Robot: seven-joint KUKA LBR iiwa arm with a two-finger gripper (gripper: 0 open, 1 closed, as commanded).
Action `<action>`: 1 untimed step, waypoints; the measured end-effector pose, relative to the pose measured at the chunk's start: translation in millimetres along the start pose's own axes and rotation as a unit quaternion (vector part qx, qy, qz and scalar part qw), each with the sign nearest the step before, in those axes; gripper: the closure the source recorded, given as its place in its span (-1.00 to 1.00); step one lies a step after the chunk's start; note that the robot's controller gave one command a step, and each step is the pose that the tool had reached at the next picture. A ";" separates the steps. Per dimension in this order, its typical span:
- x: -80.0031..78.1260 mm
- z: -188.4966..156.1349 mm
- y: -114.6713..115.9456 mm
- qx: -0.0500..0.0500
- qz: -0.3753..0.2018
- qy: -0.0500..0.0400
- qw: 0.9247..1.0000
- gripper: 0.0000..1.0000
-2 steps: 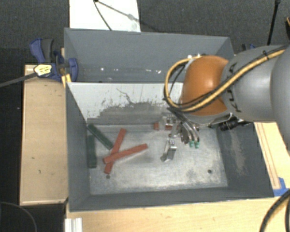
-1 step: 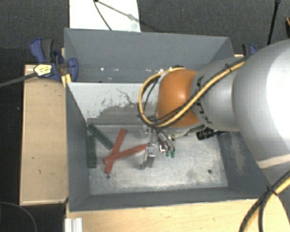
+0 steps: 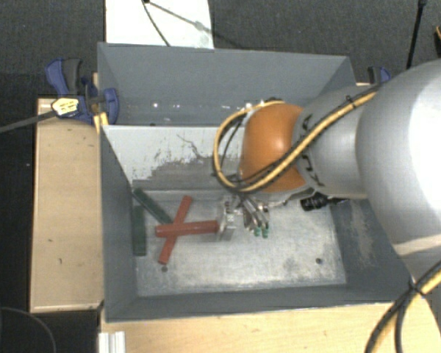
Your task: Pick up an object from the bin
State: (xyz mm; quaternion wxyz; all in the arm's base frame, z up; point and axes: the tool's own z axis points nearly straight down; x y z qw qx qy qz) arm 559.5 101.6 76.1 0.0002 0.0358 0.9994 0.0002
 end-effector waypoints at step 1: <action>-2.6 -151.7 -0.2 -0.001 -0.060 -0.005 0.998 1.00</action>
Offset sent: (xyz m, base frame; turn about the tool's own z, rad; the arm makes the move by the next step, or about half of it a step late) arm 0.0000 -0.0007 0.1463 -0.1214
